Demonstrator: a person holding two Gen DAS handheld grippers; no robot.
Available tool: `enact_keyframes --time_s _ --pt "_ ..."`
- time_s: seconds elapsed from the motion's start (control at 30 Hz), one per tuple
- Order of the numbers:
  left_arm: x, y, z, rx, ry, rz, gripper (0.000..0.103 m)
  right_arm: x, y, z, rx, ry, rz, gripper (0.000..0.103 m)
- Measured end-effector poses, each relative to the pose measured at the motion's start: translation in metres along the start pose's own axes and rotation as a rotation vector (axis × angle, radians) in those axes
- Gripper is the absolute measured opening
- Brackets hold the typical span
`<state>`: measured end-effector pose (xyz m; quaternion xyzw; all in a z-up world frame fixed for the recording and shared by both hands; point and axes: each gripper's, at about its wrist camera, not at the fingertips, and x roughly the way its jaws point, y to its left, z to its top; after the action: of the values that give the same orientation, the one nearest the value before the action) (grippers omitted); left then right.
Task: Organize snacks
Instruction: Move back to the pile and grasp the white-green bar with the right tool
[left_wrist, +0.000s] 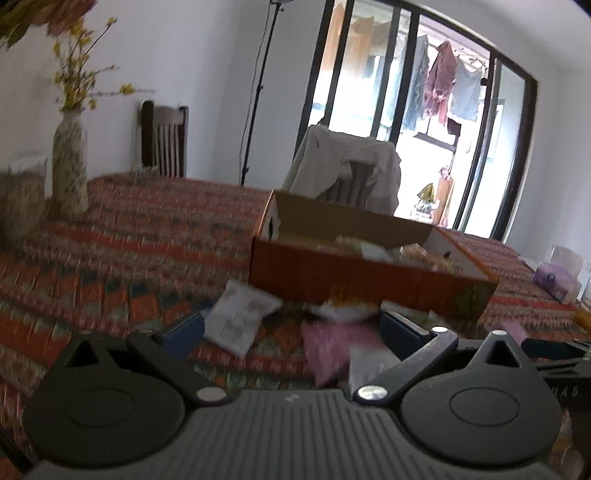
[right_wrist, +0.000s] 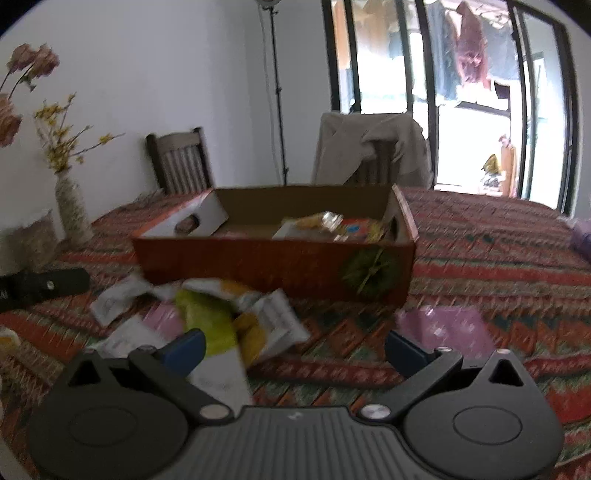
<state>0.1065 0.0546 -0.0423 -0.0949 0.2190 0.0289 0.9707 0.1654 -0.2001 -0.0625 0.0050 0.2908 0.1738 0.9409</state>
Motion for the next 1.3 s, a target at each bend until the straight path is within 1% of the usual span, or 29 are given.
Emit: enact_keyframes --time_s 0.17,0.23,0.27,0.37,0.43,0.53,0.67,0.73,0.97,1.1,1.3 --pt "-0.004 0.007 -0.013 0.003 0.023 0.000 0.103 0.006 0.008 -0.005 0.002 0.017 0.035 0.102" --pt "-0.005 0.010 -0.013 -0.006 0.023 -0.002 0.103 0.007 0.010 -0.004 0.010 0.020 0.061 0.093" --pt "-0.004 0.012 -0.012 -0.010 0.024 -0.001 0.103 0.009 0.011 -0.003 0.011 0.022 0.066 0.091" --pt "-0.003 0.013 -0.012 -0.018 0.028 0.001 0.103 0.015 0.012 -0.001 0.021 0.033 0.071 0.079" --pt "-0.003 0.014 -0.012 -0.018 0.029 0.000 0.103 0.021 0.012 -0.001 0.042 0.050 0.103 0.069" --pt "-0.003 0.015 -0.013 -0.019 0.028 0.001 0.103 0.028 0.014 -0.001 0.050 0.065 0.126 0.061" --pt "-0.004 0.017 -0.013 -0.024 0.030 -0.001 0.103 0.037 0.018 -0.003 0.063 0.089 0.145 0.053" --pt "-0.004 0.019 -0.014 -0.026 0.032 -0.001 0.103 0.040 0.018 -0.005 0.070 0.102 0.148 0.047" --pt "-0.002 0.019 -0.014 -0.033 0.045 0.005 0.103 0.035 0.022 -0.008 0.039 0.075 0.140 0.040" --pt "-0.003 0.019 -0.013 -0.034 0.049 0.010 0.103 0.021 0.028 -0.010 -0.012 0.022 0.113 0.036" --pt "-0.004 0.018 -0.014 -0.035 0.064 0.026 0.103 -0.001 0.026 -0.011 -0.044 -0.051 0.066 0.036"
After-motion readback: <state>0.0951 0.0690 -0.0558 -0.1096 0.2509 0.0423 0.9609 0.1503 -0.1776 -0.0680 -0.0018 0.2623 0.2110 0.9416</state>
